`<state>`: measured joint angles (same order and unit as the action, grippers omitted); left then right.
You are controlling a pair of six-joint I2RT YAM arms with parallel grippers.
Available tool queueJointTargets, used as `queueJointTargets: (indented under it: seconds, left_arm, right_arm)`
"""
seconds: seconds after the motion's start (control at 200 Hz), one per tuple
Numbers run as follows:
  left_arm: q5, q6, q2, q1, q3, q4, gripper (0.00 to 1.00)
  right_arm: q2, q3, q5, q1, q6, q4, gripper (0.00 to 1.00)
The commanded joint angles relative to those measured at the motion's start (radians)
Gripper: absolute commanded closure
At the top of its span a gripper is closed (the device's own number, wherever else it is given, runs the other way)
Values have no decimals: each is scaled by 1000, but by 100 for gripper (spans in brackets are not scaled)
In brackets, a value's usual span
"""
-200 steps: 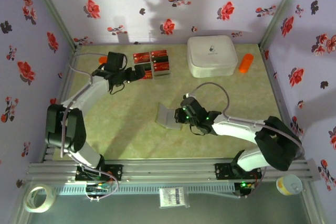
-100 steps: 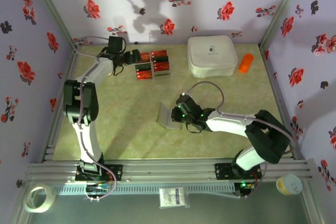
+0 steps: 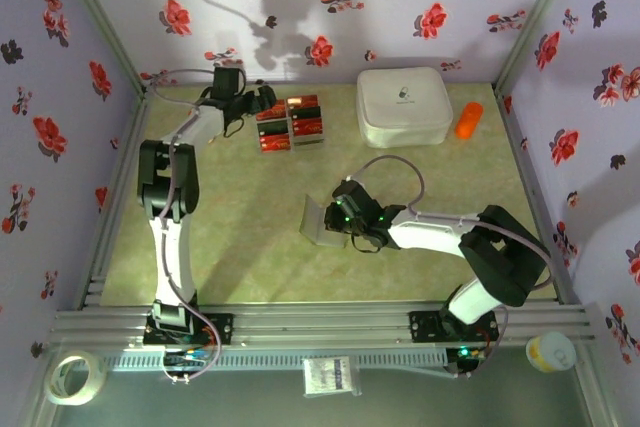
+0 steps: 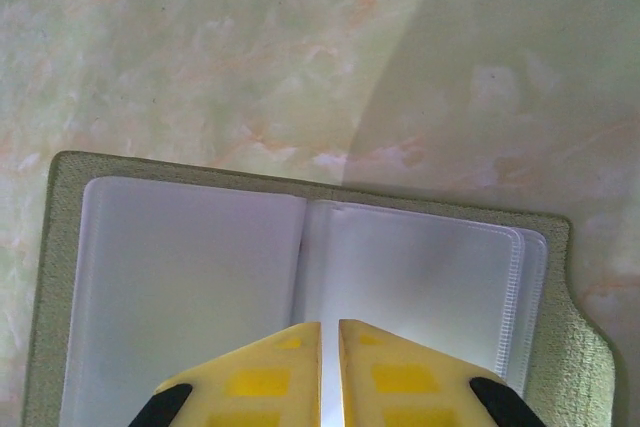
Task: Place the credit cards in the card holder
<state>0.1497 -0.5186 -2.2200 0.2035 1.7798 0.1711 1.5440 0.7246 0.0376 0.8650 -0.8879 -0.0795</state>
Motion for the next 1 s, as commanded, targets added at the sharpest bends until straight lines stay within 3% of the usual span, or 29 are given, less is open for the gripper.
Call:
queueJointTargets:
  seconds: [0.0,0.995]
  left_arm:
    - [60,-62,-38,12,30,-71,0]
    - [168,-124,-48,194,39,-134,0]
  right_arm:
    - [-2,-14,16,7,-27,-25,87]
    - [100,-25,-2,14,-49,-114,87]
